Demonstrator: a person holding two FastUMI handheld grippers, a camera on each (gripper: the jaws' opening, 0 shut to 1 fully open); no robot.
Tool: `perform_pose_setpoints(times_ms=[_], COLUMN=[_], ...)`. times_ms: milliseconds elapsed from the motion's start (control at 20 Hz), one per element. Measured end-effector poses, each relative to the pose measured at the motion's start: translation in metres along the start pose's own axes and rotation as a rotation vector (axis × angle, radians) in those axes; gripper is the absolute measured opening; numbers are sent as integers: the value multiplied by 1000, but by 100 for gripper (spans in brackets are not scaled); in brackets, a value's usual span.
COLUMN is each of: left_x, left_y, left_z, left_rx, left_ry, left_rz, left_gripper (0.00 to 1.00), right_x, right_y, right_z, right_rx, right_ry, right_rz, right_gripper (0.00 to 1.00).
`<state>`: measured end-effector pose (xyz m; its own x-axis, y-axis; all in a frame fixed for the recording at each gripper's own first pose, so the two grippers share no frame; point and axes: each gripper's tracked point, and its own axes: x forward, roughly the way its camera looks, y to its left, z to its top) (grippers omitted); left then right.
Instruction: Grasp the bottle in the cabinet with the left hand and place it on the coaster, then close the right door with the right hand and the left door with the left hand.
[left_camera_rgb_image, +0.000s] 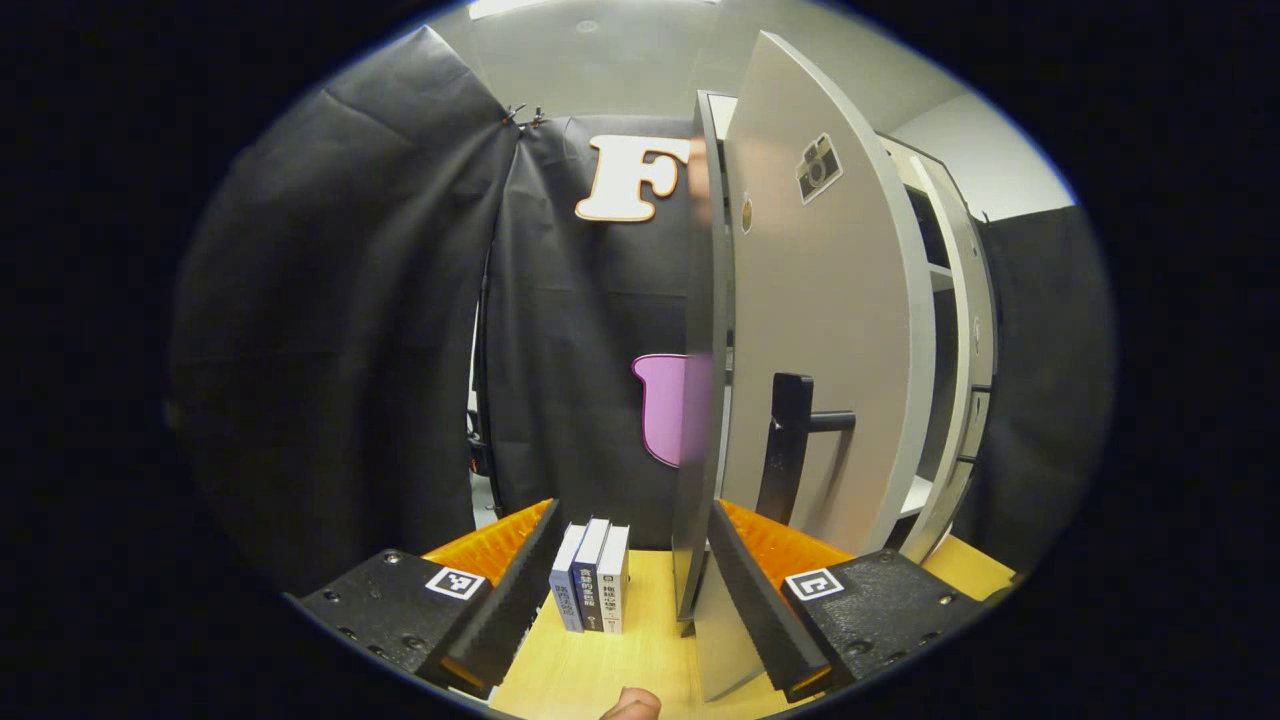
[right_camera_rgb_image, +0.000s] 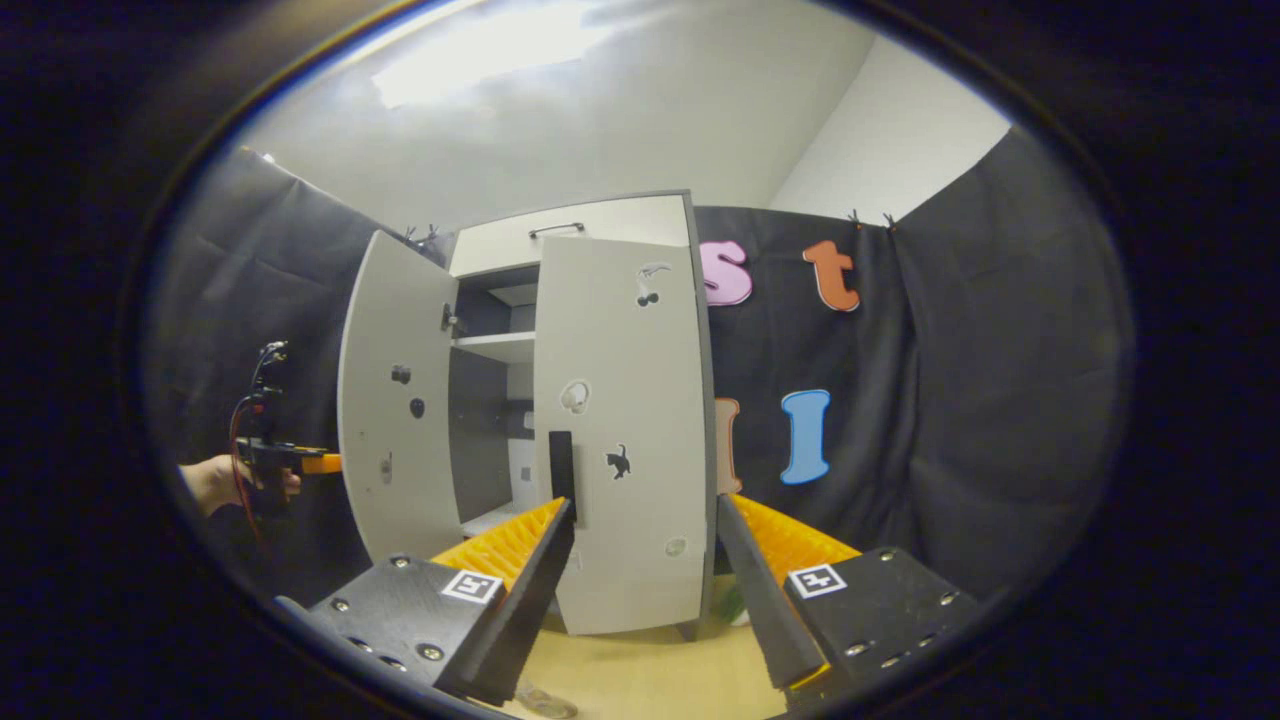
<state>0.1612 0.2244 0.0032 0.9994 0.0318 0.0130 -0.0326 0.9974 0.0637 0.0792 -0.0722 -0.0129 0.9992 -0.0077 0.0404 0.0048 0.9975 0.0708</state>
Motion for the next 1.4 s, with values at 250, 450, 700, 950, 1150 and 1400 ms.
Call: perform_pose_setpoints(times_ms=[250,450,700,950,1150,1400], left_x=[-5,-5,-3,5,14,28], left_y=[-19,-37,-60,-83,-101,-132], left_z=[-3,0,-1,-2,-1,-5], left_rx=[-23,-16,-31,-63,-30,-106], left_ry=[32,1,-4,21,35,55], left_rz=[37,54,48,-15,-71,-144], left_gripper=[94,90,94,89,93,93], right_x=[-65,-101,-117,-111,-101,-96], right_y=[3,3,-21,-5,8,5], right_z=[10,9,-18,-19,-7,-4], right_rx=[50,12,-3,12,20,69], right_ry=[22,20,95,95,53,61], right_rz=[-17,-39,-154,-127,-98,-104], right_gripper=[89,88,89,89,89,89])
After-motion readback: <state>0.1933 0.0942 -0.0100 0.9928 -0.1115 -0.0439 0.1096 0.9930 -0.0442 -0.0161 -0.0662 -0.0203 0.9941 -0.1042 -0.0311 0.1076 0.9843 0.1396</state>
